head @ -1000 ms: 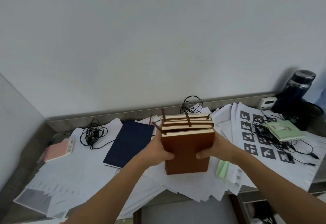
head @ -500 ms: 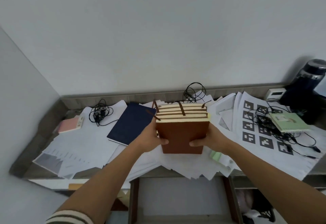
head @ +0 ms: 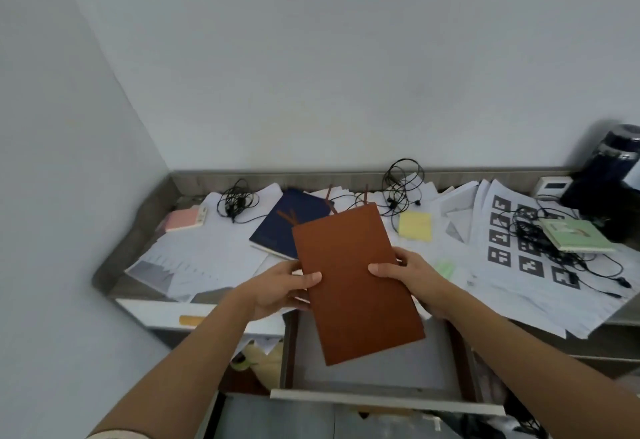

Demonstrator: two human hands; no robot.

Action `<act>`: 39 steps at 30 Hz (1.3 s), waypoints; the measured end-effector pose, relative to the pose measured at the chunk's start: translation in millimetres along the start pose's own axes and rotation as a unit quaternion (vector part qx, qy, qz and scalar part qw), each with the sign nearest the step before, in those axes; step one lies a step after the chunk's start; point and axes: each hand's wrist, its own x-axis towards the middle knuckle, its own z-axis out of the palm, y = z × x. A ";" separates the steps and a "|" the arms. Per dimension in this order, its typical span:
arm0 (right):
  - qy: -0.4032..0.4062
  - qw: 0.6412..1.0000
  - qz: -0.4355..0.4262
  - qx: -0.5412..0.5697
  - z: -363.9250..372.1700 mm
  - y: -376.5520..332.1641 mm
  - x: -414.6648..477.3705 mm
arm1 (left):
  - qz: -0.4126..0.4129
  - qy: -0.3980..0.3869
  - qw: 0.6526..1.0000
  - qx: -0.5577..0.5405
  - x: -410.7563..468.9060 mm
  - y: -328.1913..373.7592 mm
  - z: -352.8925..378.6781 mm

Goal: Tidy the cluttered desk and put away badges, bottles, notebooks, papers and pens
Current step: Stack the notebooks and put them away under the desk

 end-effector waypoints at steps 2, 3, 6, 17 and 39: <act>-0.007 0.999 0.049 0.020 18.4 16.2 -9.3 | -0.047 0.010 0.998 -0.033 -17.4 -26.0 -2.3; -0.013 0.997 0.073 0.029 26.5 24.1 -15.6 | -0.072 0.014 0.996 -0.050 -24.1 -39.0 -3.4; -0.041 0.986 0.157 0.048 45.8 50.6 -35.6 | -0.135 0.046 0.986 -0.085 -40.2 -83.9 -7.7; 0.015 0.946 0.303 0.111 36.0 108.7 -53.0 | -0.179 0.132 0.958 0.182 -41.3 -180.4 10.9; 0.053 0.932 0.298 0.198 46.8 149.7 52.2 | -0.218 0.150 0.963 0.055 -35.3 -188.4 5.5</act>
